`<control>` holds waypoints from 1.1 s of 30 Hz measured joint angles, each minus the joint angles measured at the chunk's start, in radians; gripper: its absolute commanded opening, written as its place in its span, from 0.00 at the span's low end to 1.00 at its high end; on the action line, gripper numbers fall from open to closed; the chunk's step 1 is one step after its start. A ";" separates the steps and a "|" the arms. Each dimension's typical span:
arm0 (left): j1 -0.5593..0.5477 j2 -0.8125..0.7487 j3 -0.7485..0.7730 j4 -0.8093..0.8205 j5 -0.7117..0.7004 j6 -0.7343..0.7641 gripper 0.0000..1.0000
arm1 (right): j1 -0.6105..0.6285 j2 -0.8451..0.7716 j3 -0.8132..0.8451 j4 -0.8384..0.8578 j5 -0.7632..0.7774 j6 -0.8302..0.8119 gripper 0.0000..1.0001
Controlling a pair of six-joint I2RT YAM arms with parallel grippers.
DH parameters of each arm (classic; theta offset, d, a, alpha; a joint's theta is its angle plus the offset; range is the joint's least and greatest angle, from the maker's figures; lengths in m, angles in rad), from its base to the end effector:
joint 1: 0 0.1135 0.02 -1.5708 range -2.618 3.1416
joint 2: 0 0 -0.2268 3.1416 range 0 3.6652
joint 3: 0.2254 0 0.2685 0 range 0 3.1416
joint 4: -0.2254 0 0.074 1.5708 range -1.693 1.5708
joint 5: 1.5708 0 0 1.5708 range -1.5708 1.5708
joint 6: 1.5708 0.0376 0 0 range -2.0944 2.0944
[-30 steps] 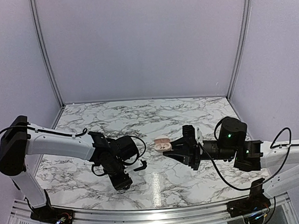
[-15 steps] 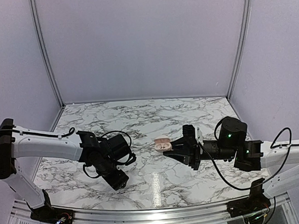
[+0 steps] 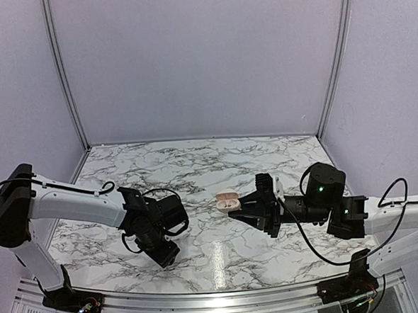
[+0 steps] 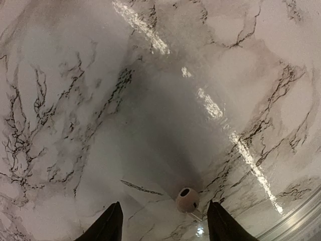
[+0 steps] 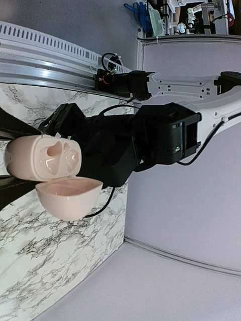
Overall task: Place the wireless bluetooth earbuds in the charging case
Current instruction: Pick up the left earbud from the center of the board.
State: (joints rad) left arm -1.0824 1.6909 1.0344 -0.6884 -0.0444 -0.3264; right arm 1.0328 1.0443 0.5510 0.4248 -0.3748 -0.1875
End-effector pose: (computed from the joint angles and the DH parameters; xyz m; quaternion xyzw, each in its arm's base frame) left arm 0.1498 -0.2784 0.1177 0.3643 0.9242 -0.0562 0.1001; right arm 0.1284 0.2421 0.2311 -0.5157 0.5157 0.3992 0.5557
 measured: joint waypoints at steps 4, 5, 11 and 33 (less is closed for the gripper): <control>-0.012 0.018 -0.005 -0.003 0.018 -0.003 0.58 | -0.002 0.000 0.000 0.000 -0.001 0.000 0.00; -0.015 0.023 -0.009 -0.005 0.021 -0.004 0.57 | -0.002 0.000 0.000 0.000 -0.001 0.000 0.00; -0.021 0.034 -0.018 -0.017 0.027 -0.014 0.49 | -0.006 0.000 0.000 0.000 -0.001 0.004 0.00; -0.016 0.028 -0.016 -0.076 -0.027 -0.008 0.32 | -0.010 0.000 0.000 0.000 -0.007 0.008 0.00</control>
State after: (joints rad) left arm -1.0981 1.7187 1.0187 -0.7639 -0.0719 -0.3340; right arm 1.0225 1.0443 0.5510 0.4244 -0.3817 -0.1791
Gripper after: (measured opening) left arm 0.301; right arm 0.208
